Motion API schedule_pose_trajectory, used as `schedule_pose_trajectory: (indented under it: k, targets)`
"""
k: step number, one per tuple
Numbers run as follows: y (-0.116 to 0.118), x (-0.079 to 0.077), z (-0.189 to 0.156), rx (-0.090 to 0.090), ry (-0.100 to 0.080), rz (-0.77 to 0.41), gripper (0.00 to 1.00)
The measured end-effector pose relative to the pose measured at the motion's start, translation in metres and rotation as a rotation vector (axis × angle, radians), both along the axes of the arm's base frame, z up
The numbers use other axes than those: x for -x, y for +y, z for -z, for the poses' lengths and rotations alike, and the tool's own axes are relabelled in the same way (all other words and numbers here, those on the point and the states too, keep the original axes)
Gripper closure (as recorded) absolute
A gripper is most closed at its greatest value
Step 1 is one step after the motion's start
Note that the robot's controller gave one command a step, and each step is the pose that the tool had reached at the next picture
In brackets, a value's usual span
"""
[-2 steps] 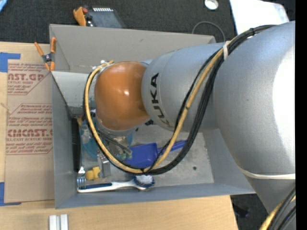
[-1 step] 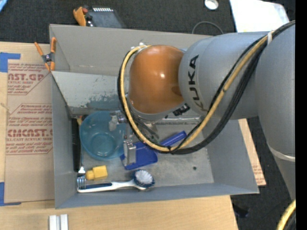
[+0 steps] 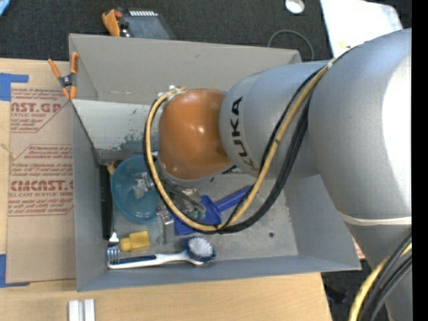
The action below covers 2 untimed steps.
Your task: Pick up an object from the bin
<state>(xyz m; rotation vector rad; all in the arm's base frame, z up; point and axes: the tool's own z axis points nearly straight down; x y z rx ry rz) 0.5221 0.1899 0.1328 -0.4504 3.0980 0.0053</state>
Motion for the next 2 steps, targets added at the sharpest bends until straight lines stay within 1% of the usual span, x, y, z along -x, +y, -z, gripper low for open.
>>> schedule_pose_trajectory:
  k: [1,2]
  targets:
    - [-0.0182,-0.0519,-0.0623,-0.001,-0.008,0.109,1.00]
    - [-0.0183,-0.0519,-0.0623,-0.001,-0.008,0.110,1.00]
